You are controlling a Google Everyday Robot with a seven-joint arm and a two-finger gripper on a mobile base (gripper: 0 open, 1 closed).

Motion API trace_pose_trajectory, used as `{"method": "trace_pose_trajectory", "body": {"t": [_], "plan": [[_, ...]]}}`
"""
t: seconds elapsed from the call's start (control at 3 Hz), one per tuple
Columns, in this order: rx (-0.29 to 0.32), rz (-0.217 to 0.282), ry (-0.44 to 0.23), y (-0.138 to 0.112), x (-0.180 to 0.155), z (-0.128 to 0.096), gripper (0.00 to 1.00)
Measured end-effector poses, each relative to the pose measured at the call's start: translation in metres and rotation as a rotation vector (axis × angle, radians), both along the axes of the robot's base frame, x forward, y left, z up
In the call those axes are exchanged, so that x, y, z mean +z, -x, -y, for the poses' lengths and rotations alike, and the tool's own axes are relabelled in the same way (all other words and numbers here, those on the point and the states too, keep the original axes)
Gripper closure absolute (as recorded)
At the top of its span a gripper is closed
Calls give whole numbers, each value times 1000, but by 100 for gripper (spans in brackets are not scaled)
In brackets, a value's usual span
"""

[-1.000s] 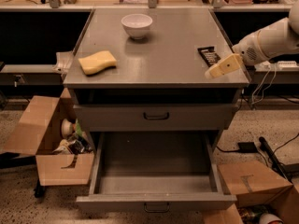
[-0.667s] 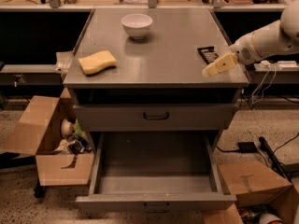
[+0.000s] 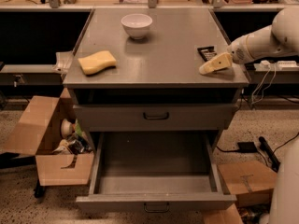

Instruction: Place rxbar chocolate into middle drawer

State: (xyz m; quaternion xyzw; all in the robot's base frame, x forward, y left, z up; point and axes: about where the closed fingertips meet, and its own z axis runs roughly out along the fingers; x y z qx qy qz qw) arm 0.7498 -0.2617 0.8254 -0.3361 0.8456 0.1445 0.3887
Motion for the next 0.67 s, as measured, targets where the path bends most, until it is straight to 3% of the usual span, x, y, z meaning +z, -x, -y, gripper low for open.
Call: {"method": "trace_pose_trajectory", "body": {"t": [0.33,0.67], "plan": [[-2,-3,-13,-15,-7,-5,18],[-2,-5,-16,-17,-6,-7,42]]}}
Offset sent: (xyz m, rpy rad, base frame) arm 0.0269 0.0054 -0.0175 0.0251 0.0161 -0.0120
